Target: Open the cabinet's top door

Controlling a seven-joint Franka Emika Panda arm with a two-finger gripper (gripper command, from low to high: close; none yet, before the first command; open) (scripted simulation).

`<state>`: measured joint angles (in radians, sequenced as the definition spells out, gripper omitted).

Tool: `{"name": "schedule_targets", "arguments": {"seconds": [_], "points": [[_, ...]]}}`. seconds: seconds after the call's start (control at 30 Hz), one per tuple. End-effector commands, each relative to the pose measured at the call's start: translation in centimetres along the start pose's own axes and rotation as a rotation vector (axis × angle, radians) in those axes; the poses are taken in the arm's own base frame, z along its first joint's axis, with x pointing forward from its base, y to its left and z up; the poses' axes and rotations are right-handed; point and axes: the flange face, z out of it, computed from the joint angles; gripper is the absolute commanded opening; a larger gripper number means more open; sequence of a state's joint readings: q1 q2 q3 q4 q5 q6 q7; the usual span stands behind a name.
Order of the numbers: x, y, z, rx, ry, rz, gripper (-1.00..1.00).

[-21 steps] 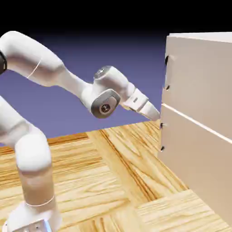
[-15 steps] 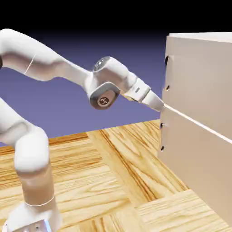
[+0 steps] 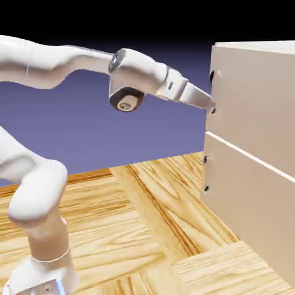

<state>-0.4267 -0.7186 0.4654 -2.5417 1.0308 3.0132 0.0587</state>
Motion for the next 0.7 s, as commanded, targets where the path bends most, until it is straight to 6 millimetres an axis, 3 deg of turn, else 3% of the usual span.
{"name": "schedule_targets", "arguments": {"seconds": [0.0,0.33,0.67], "points": [[0.1,-0.4,-0.2,0.010,0.011,0.001,0.00],[-0.7,-3.8,-1.1,0.111,0.109,0.001,0.00],[-3.9,-6.9,0.2,0.199,0.181,-0.014,0.00]]}}
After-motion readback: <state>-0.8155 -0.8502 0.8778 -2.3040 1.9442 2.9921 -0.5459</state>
